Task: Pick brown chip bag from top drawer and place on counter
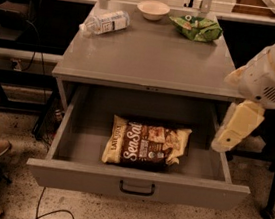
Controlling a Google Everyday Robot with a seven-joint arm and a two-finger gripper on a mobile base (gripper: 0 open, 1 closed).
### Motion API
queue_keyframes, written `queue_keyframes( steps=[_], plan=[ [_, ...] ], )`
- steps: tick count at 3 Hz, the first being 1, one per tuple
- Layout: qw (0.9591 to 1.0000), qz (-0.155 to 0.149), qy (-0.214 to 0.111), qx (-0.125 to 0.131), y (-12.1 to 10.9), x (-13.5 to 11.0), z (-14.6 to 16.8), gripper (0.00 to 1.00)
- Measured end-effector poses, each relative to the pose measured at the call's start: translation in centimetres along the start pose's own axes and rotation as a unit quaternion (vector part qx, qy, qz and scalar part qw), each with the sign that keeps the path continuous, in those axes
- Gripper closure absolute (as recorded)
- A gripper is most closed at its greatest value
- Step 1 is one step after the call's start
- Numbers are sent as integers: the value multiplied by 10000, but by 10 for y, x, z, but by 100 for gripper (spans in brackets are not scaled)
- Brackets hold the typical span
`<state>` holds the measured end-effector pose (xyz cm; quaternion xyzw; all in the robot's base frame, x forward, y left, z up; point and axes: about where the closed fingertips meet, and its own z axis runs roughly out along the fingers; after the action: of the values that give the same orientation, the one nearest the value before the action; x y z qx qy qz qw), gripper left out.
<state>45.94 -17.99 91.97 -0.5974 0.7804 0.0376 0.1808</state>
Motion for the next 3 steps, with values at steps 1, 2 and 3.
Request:
queue_keyframes(
  steps=[1, 2, 3],
  plan=[
    [9990, 220, -363, -169, 4, -10, 41, 0],
    [9941, 571, -791, -480, 10, -22, 87, 0],
    [9941, 571, -791, -480, 10, -22, 87, 0]
  ],
)
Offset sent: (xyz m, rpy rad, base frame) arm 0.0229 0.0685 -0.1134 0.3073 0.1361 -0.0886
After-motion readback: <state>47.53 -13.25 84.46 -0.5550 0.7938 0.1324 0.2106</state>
